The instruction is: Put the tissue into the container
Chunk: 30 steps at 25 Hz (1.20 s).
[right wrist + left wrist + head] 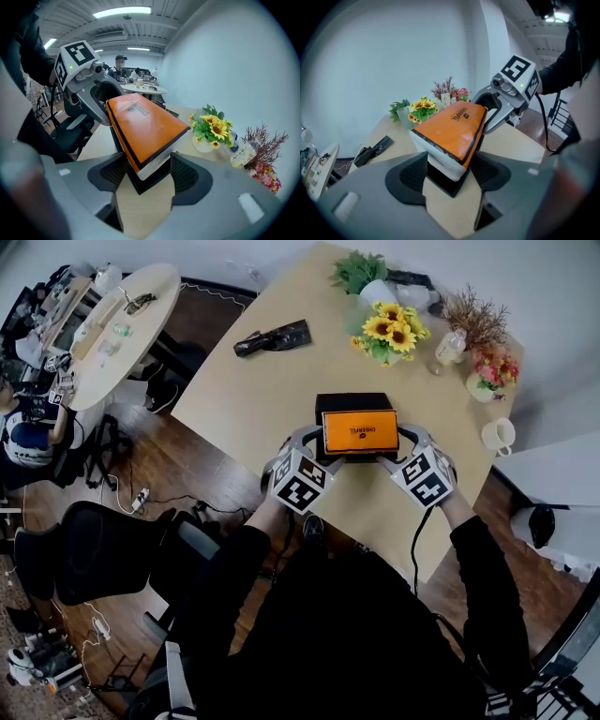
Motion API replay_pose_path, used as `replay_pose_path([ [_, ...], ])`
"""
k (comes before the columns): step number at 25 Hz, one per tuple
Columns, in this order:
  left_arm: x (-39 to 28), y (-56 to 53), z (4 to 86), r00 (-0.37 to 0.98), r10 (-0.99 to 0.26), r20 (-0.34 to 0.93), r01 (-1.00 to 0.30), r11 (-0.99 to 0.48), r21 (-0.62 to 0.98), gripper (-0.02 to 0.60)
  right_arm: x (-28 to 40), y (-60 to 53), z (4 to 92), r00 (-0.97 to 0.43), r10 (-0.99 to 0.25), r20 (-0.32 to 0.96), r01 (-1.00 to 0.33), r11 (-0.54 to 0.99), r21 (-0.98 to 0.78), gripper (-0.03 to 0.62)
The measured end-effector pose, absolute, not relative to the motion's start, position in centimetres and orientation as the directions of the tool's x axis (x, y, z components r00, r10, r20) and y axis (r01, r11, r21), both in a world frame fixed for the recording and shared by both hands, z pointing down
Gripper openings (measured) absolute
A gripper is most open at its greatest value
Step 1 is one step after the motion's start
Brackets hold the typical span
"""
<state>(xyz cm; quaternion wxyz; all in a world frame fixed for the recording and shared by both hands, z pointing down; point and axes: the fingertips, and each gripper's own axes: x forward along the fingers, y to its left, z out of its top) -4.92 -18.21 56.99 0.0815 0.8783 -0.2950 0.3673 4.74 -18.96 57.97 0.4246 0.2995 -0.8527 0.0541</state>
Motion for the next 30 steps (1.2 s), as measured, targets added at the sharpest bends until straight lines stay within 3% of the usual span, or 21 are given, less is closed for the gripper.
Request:
replay_pose_path([
  [9,-5.0,-19.1,61.2,0.516,-0.398,0.758,-0.567,-0.822,-0.045,0.275,4.7,-19.7,62.1,-0.435,-0.438,0.787,-0.573,0.809,0.134,0.293],
  [30,-5.4,-19.7,62.9,0.521,-0.313,0.795,-0.573,-0.818,0.053,0.275,4.4,-20.3,62.9,-0.390,-0.391,0.834,-0.559,0.820,0.123,0.292],
])
